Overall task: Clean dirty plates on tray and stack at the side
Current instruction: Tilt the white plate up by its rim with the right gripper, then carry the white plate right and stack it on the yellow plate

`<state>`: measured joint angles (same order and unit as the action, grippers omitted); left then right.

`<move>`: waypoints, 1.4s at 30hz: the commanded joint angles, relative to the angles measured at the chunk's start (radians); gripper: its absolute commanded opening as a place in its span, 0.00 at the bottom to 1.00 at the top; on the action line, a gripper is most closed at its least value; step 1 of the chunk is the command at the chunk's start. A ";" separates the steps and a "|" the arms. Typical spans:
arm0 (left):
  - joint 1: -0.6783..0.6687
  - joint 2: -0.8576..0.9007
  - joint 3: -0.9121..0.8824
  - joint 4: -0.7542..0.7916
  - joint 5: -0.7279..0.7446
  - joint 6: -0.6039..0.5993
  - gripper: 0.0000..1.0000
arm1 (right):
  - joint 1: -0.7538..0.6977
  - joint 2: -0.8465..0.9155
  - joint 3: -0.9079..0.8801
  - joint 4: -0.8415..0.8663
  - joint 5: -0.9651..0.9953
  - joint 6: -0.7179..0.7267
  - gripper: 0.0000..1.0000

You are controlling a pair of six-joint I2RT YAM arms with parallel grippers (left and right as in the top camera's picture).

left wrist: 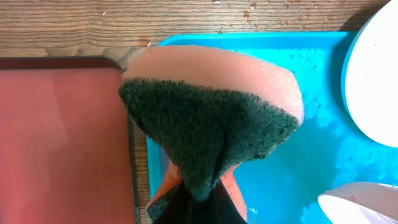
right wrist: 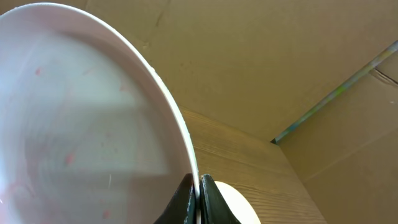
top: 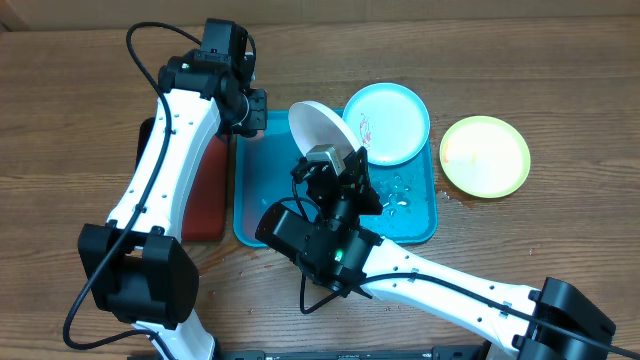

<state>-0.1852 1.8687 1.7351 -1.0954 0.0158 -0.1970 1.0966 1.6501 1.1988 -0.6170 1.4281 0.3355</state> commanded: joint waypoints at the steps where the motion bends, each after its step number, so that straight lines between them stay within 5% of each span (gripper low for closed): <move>1: 0.001 0.014 -0.005 0.003 0.010 -0.009 0.04 | 0.004 -0.027 0.027 0.005 0.008 0.004 0.04; 15: 0.001 0.014 -0.005 0.003 0.010 -0.009 0.04 | 0.015 -0.027 0.026 -0.092 -0.205 0.065 0.04; 23: 0.001 0.014 -0.005 0.003 0.010 -0.009 0.04 | -0.004 -0.027 0.026 -0.051 0.123 0.064 0.04; 29: 0.001 0.014 -0.005 0.003 0.010 -0.009 0.04 | 0.019 -0.027 0.026 -0.068 -0.182 0.065 0.04; 37: 0.001 0.014 -0.005 0.000 0.010 -0.009 0.04 | -0.048 -0.027 0.026 -0.135 0.089 0.065 0.04; 42: 0.001 0.014 -0.005 0.000 0.011 -0.009 0.04 | -0.111 -0.027 0.026 -0.130 -0.444 0.065 0.04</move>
<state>-0.1852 1.8687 1.7351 -1.0962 0.0158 -0.1974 1.0065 1.6501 1.1992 -0.7521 1.2865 0.3882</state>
